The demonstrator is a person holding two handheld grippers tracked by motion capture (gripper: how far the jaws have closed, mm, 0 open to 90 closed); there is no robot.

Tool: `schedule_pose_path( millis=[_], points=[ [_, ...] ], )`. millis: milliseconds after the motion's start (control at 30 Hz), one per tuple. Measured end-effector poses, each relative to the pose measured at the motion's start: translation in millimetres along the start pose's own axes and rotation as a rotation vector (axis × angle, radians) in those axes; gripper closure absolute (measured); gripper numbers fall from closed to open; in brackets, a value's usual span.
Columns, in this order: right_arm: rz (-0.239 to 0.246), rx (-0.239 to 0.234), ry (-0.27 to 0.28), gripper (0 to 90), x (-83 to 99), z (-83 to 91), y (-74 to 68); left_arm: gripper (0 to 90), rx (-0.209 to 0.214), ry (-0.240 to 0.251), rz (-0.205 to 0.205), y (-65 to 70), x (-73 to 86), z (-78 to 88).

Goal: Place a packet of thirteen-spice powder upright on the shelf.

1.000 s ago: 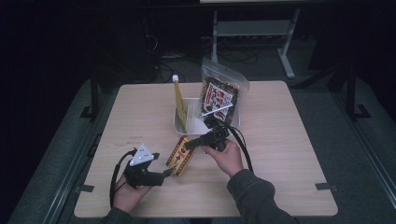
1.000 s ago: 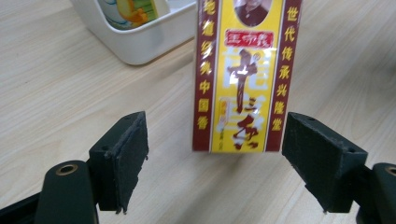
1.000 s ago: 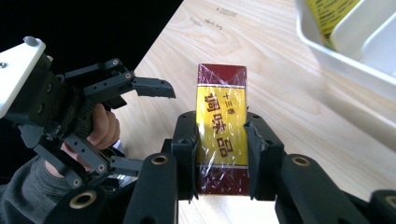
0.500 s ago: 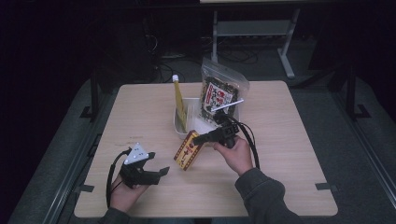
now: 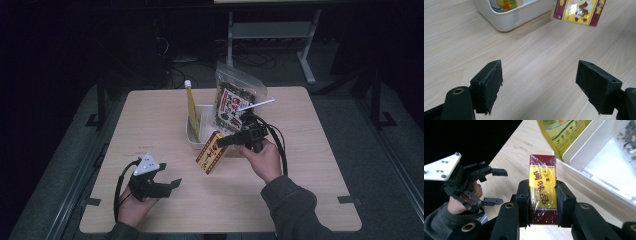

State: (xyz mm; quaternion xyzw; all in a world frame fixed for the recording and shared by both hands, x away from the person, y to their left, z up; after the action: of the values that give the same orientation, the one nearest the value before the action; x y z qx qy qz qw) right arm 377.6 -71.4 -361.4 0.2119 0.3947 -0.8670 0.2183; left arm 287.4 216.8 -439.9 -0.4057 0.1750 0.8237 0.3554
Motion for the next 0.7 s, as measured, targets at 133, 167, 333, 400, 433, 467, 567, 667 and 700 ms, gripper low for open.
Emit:
schedule_pose_path(
  millis=[133, 167, 333, 400, 433, 467, 567, 667, 700],
  points=[
    [-0.001, 0.03, 0.011, 67.5, -5.9, 5.8, -0.3, 21.0, -0.003, 0.0, 0.001, -1.8, 0.6, 1.1],
    [0.002, 0.034, 0.015, 67.6, -7.4, 6.7, -0.6, 21.0, -0.004, 0.001, 0.005, -2.1, 0.8, 1.4],
    [-0.008, 0.072, 0.028, 67.5, -17.8, 12.4, -1.5, 21.1, -0.007, 0.001, 0.011, -4.2, 1.5, 2.1],
    [-0.014, 0.086, 0.038, 67.5, -21.7, 15.1, -1.1, 21.1, -0.006, 0.0, 0.012, -4.4, 1.3, 1.7],
    [-0.014, 0.092, 0.046, 67.5, -24.3, 16.6, -0.8, 21.1, -0.007, 0.0, 0.012, -4.3, 1.2, 1.5],
    [-0.015, 0.1, 0.053, 67.5, -26.7, 17.6, -0.9, 21.2, -0.007, -0.001, 0.012, -4.2, 1.3, 1.4],
    [-0.028, 0.113, 0.072, 67.5, -34.2, 18.6, 0.1, 21.3, -0.006, 0.0, 0.015, -4.3, 1.4, 2.0],
    [-0.037, 0.133, 0.093, 67.5, -42.8, 18.0, 0.4, 21.3, -0.007, 0.001, 0.019, -5.2, 1.5, 2.4],
    [-0.039, 0.141, 0.097, 67.5, -45.7, 17.2, 0.1, 21.3, -0.009, 0.002, 0.021, -5.5, 1.6, 2.6]
  ],
)
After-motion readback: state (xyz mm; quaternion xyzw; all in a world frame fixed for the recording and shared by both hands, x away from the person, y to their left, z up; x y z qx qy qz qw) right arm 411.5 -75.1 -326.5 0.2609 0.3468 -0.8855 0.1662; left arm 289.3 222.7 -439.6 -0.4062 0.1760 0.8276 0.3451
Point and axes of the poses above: each handheld gripper's, and its own axes: z roughly backward along the jaws, x roughly out of its underside, y roughly to its right, the point moved 3 cm from there along -z, roughly forward along the jaws, and after that the axes turned 3 degrees about -z, right-handed, at the moved point
